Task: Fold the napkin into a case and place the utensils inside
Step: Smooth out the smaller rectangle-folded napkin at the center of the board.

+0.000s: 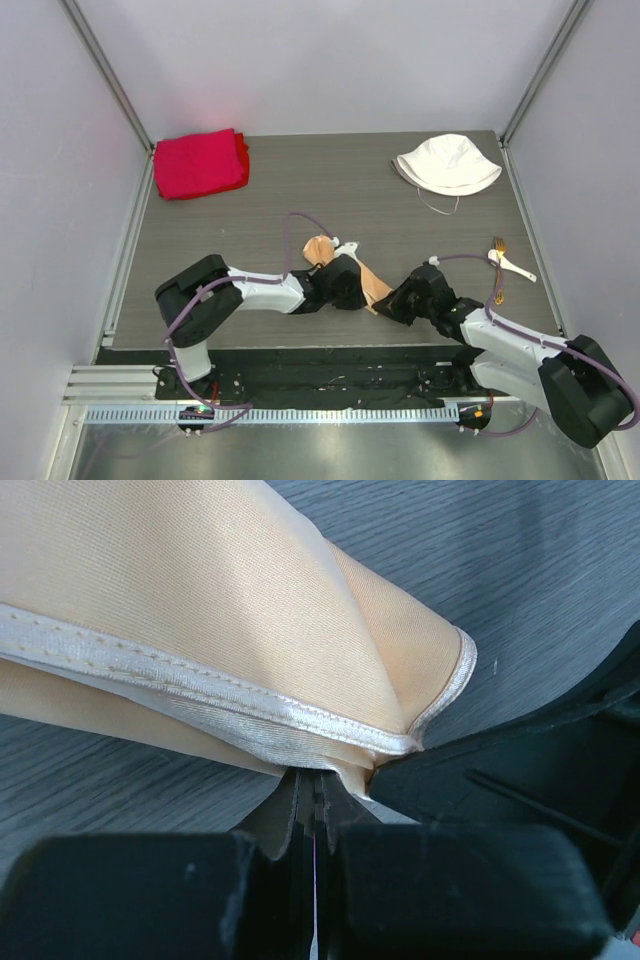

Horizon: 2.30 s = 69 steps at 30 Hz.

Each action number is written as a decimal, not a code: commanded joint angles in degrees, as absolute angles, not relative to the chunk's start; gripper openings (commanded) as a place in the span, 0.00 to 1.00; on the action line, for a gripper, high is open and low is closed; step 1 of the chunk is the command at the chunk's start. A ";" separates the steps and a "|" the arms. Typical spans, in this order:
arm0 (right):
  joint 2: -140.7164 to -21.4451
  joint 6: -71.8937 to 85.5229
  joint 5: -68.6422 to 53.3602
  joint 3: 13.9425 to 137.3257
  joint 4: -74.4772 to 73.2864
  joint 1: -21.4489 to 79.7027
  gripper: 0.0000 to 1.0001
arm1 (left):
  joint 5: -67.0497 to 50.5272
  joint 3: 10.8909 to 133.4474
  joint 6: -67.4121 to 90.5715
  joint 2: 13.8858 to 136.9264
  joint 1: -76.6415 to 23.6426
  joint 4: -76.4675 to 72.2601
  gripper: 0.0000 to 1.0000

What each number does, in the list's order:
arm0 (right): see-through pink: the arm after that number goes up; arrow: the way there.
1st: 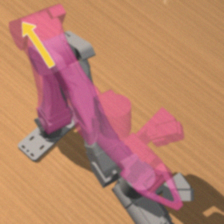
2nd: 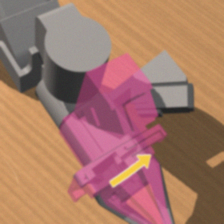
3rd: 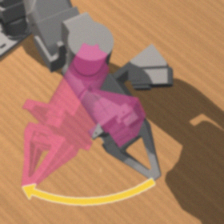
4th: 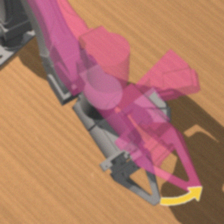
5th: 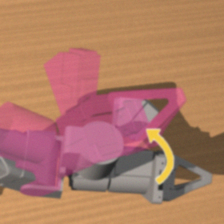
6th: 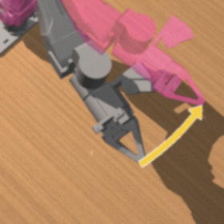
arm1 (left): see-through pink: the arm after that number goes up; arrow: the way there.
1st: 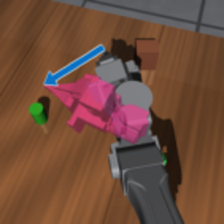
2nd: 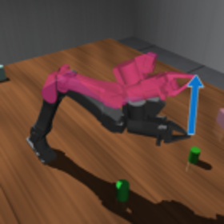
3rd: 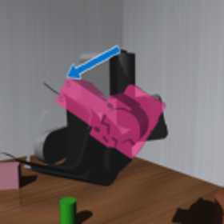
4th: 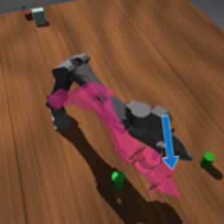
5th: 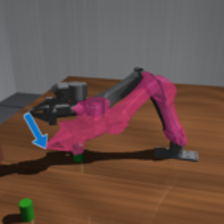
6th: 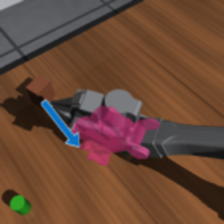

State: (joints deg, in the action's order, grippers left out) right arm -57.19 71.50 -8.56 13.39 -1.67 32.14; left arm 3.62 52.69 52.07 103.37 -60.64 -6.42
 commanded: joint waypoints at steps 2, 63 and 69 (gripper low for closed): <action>-59.85 70.66 -7.21 12.57 3.15 31.99 0.01 | 5.27 50.89 50.28 101.08 -60.82 -4.48 0.00; -60.64 67.15 -12.13 13.89 3.69 31.99 0.01 | 0.97 45.17 84.73 98.61 -46.76 -16.08 0.38; -60.56 67.06 -12.13 13.89 3.69 32.08 0.01 | 2.45 44.12 83.85 94.23 -47.46 -13.64 0.38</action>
